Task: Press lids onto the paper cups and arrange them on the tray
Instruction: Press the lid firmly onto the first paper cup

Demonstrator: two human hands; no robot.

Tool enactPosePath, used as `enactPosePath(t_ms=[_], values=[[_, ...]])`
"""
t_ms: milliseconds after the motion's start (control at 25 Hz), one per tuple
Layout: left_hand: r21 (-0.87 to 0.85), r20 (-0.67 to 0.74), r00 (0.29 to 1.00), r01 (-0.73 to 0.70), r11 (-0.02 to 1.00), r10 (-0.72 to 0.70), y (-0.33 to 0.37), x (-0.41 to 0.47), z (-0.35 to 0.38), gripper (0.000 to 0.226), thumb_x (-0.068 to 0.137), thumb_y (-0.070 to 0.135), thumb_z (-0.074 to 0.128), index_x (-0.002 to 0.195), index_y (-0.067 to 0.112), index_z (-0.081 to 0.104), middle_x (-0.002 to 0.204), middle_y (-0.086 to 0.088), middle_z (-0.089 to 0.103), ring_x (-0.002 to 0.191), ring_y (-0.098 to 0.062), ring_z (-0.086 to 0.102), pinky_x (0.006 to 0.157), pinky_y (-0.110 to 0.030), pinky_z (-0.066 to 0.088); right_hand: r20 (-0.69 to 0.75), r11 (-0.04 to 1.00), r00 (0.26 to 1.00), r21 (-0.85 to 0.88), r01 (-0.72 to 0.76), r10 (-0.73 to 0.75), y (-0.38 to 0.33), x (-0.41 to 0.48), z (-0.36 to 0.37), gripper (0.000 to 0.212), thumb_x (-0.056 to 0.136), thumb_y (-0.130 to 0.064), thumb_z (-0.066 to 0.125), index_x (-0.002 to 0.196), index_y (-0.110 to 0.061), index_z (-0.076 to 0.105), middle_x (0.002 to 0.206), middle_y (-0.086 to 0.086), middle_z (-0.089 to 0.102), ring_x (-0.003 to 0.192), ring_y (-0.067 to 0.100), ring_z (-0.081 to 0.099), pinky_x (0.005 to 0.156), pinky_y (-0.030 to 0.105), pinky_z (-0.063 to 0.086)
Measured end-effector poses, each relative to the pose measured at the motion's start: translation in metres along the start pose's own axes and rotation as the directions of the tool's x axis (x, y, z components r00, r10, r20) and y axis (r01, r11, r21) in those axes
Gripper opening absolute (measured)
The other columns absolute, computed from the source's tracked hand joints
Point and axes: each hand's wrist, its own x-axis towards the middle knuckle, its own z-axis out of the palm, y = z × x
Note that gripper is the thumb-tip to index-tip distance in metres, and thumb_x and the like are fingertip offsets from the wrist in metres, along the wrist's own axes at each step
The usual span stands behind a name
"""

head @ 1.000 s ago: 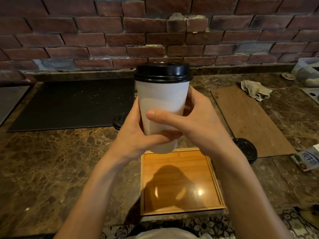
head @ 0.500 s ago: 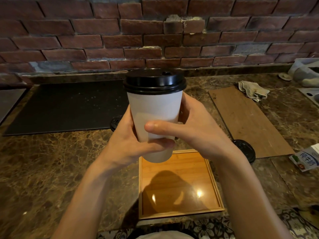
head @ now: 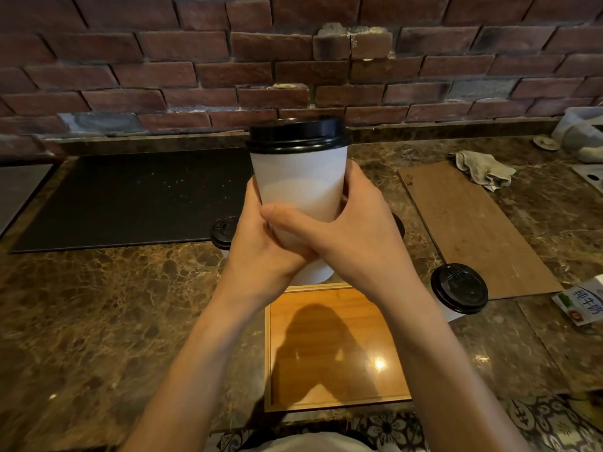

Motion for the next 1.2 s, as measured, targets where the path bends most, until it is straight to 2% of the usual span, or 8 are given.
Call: enactPosePath(t_ms=[80, 240, 320, 440, 680, 920, 1080, 1200], values=[[0.014, 0.008, 1.0, 0.01, 1.0, -0.01, 0.0, 0.0, 0.001, 0.091, 0.055, 0.008, 0.085, 0.129, 0.018, 0.034, 0.111, 0.012, 0.054, 0.101, 0.011, 0.058, 0.073, -0.005, 0.049, -0.009, 1.0, 1.0, -0.013, -0.01, 0.01, 0.001, 0.001, 0.0, 0.079, 0.059, -0.061, 0.076, 0.126, -0.03, 0.048, 0.115, -0.011, 0.06, 0.106, 0.012, 0.06, 0.084, 0.04, 0.057], [0.025, 0.051, 0.997, 0.058, 0.998, -0.059, 0.004, 0.001, -0.004, 0.093, 0.053, 0.034, 0.081, 0.132, 0.022, 0.033, 0.111, 0.016, 0.054, 0.102, 0.011, 0.057, 0.07, -0.007, 0.05, 0.004, 0.998, 1.0, 0.064, -0.004, 0.003, 0.001, 0.004, -0.005, 0.072, 0.063, -0.054, 0.081, 0.124, -0.03, 0.051, 0.112, -0.013, 0.062, 0.102, 0.007, 0.061, 0.082, 0.038, 0.059], [0.012, 0.086, 0.993, 0.081, 0.997, -0.082, 0.004, 0.003, -0.008, 0.095, 0.053, 0.03, 0.088, 0.13, 0.028, 0.034, 0.11, 0.017, 0.056, 0.103, 0.006, 0.059, 0.07, -0.011, 0.052, 0.044, 0.995, 0.999, 0.095, -0.007, 0.003, 0.002, 0.005, -0.009, 0.07, 0.064, -0.052, 0.082, 0.123, -0.03, 0.052, 0.112, -0.013, 0.062, 0.101, 0.007, 0.063, 0.081, 0.036, 0.06], [-0.035, 0.141, 0.986, 0.096, 0.995, -0.09, 0.006, 0.003, -0.014, 0.081, 0.057, 0.032, 0.08, 0.125, 0.042, 0.035, 0.107, 0.025, 0.06, 0.105, 0.0, 0.061, 0.071, -0.015, 0.053, 0.137, 0.981, 0.991, 0.192, -0.033, 0.007, 0.001, 0.006, -0.014, 0.063, 0.065, -0.045, 0.082, 0.121, -0.033, 0.054, 0.108, -0.014, 0.065, 0.099, 0.005, 0.065, 0.077, 0.028, 0.06], [-0.139, 0.259, 0.964, 0.096, 0.986, -0.057, 0.01, -0.001, -0.019, 0.075, 0.066, 0.015, 0.074, 0.131, 0.025, 0.036, 0.11, 0.018, 0.062, 0.106, -0.009, 0.063, 0.076, -0.018, 0.053, 0.295, 0.909, 0.955, 0.405, -0.095, -0.032, -0.001, 0.004, -0.023, 0.063, 0.064, -0.031, 0.081, 0.121, -0.018, 0.057, 0.107, 0.0, 0.071, 0.099, 0.016, 0.07, 0.072, 0.023, 0.056], [-0.135, 0.229, 0.97, 0.115, 0.984, -0.082, 0.008, -0.005, -0.015, 0.074, 0.065, 0.012, 0.072, 0.127, 0.024, 0.035, 0.105, 0.023, 0.063, 0.103, -0.003, 0.063, 0.074, -0.015, 0.053, 0.282, 0.959, 0.959, 0.274, -0.066, -0.014, -0.001, 0.003, -0.021, 0.062, 0.068, -0.038, 0.077, 0.124, -0.022, 0.056, 0.108, -0.004, 0.069, 0.099, 0.011, 0.069, 0.076, 0.027, 0.058], [-0.071, 0.15, 0.986, 0.082, 0.994, -0.07, 0.012, -0.002, -0.014, 0.079, 0.065, 0.019, 0.077, 0.129, 0.034, 0.034, 0.107, 0.025, 0.061, 0.105, -0.001, 0.061, 0.073, -0.015, 0.053, 0.2, 0.975, 0.98, 0.223, -0.024, -0.021, -0.005, 0.003, -0.021, 0.062, 0.07, -0.04, 0.082, 0.124, -0.026, 0.056, 0.107, -0.011, 0.067, 0.097, 0.002, 0.066, 0.072, 0.019, 0.056], [-0.016, 0.089, 0.995, 0.04, 0.999, -0.038, 0.011, 0.0, -0.009, 0.088, 0.066, 0.019, 0.081, 0.136, 0.031, 0.03, 0.115, 0.022, 0.056, 0.109, 0.0, 0.058, 0.074, -0.014, 0.053, 0.121, 0.986, 0.993, 0.165, -0.012, -0.008, -0.007, 0.004, -0.018, 0.064, 0.072, -0.043, 0.081, 0.127, -0.028, 0.053, 0.111, -0.013, 0.064, 0.099, 0.001, 0.063, 0.075, 0.024, 0.059]])
